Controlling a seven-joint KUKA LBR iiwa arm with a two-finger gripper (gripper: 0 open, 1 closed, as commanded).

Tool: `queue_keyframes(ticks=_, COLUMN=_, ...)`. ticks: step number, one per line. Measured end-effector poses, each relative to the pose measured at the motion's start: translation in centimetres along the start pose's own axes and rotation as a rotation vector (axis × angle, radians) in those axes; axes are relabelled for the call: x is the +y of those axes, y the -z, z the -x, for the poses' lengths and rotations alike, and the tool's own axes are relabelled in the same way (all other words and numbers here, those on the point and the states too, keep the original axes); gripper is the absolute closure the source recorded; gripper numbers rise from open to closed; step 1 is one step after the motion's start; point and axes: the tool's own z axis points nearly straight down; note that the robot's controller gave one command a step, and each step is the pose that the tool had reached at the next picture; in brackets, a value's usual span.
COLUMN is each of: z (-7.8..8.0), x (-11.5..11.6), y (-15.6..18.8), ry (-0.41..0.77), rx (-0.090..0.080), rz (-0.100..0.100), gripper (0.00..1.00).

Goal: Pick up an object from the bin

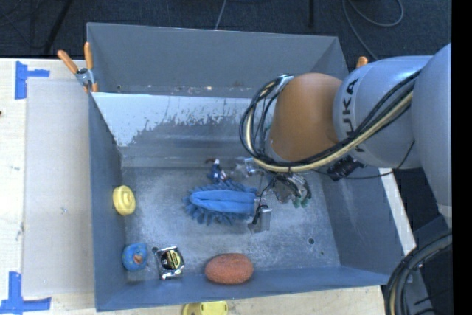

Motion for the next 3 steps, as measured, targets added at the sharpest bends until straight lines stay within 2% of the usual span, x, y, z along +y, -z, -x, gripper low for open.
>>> queue_keyframes(ticks=1, z=2.1, x=0.8, y=-2.9, ry=-0.025, rx=-0.005, rz=0.001, gripper=0.00)
queue_keyframes(ticks=2, z=0.1, x=3.8, y=-2.9, ry=-0.026, rx=-0.008, rz=-0.001, gripper=1.00)
queue_keyframes(ticks=3, z=0.1, x=3.8, y=-2.9, ry=-0.026, rx=-0.008, rz=-0.002, gripper=1.00)
